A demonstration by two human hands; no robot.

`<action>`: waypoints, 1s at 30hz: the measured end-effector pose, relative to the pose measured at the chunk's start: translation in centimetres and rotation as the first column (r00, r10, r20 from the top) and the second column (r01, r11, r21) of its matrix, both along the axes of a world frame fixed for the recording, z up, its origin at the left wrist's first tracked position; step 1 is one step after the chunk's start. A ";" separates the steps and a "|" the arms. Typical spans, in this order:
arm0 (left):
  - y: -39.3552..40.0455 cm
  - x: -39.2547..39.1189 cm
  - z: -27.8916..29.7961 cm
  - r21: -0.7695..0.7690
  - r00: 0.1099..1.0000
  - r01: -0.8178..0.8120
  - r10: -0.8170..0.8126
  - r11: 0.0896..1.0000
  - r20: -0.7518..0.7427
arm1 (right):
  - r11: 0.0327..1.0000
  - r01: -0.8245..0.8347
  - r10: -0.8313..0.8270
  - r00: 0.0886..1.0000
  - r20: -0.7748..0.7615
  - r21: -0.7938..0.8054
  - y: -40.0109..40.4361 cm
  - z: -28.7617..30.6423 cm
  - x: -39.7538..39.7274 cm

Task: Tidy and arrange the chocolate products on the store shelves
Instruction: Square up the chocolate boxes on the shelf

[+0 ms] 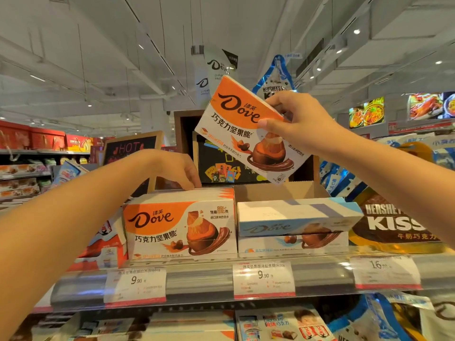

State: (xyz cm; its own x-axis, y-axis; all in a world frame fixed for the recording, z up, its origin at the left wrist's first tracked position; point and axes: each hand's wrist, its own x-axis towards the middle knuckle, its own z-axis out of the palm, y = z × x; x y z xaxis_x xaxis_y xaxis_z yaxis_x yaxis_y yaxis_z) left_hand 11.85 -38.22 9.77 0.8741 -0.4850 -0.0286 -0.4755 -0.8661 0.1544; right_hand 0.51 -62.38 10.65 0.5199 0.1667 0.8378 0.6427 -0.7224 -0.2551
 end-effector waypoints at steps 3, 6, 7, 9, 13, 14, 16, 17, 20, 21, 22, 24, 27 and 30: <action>-0.7 -0.3 0.0 0.128 0.999 0.000 -0.005 0.992 0.035 | 1.000 -0.014 0.013 1.000 0.007 0.009 -0.5 0.1 -0.2; -0.8 -1.6 0.4 0.201 0.977 0.017 -0.058 0.980 0.204 | 0.999 -0.011 0.009 0.999 0.045 0.036 -1.2 0.5 -0.6; -0.6 -2.2 0.8 0.151 0.957 0.020 -0.062 0.988 0.282 | 0.998 -0.010 0.007 0.998 0.070 0.055 -1.5 0.6 -0.6; -0.3 -3.4 1.9 -0.022 0.903 0.043 -0.029 0.999 0.428 | 0.994 -0.008 -0.008 0.989 0.150 0.106 -2.0 0.9 -0.7; -1.9 -5.8 3.4 -0.313 0.774 0.208 0.040 0.927 0.632 | 0.957 -0.103 0.006 0.941 0.337 0.270 -2.3 1.4 -1.1; -2.8 -6.6 3.6 -0.358 0.754 0.252 0.049 0.899 0.655 | 0.949 -0.118 -0.002 0.926 0.378 0.294 -2.4 1.6 -1.3; -4.7 -7.9 3.5 -0.379 0.737 0.320 0.023 0.868 0.675 | 0.937 -0.133 -0.027 0.894 0.448 0.323 -2.5 1.9 -1.7; -5.6 -8.3 3.3 -0.366 0.738 0.343 -0.007 0.865 0.675 | 0.934 -0.138 -0.038 0.880 0.474 0.330 -2.7 2.1 -1.9; -7.8 -8.4 1.6 -0.305 0.708 0.385 -0.067 0.871 0.703 | 0.942 -0.103 -0.089 0.842 0.532 0.321 -3.4 2.6 -3.0; -8.4 -8.3 0.9 -0.287 0.685 0.399 -0.075 0.871 0.724 | 0.943 -0.093 -0.101 0.836 0.540 0.320 -3.7 2.7 -3.4; -9.0 -8.2 0.3 -0.266 0.665 0.414 -0.090 0.871 0.742 | 0.943 -0.085 -0.110 0.834 0.541 0.322 -4.0 2.8 -3.7; -10.2 -8.2 -0.9 -0.225 0.650 0.442 -0.137 0.868 0.747 | 0.944 -0.058 -0.133 0.834 0.535 0.326 -4.5 2.7 -4.1; -11.8 -8.6 -1.8 -0.198 0.664 0.470 -0.197 0.860 0.721 | 0.945 -0.047 -0.128 0.858 0.497 0.324 -4.6 2.4 -4.1; -12.8 -8.9 -2.1 -0.192 0.655 0.504 -0.228 0.842 0.720 | 0.948 -0.036 -0.124 0.872 0.474 0.316 -4.1 2.0 -4.1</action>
State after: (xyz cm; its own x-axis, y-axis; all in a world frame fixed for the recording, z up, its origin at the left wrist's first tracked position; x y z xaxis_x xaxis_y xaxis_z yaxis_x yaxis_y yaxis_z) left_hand 2.90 -50.98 7.67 0.3442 -0.6213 0.7040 -0.8350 -0.5453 -0.0730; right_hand -3.56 -66.47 12.68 0.0380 -0.1515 0.9877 0.7112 -0.6903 -0.1332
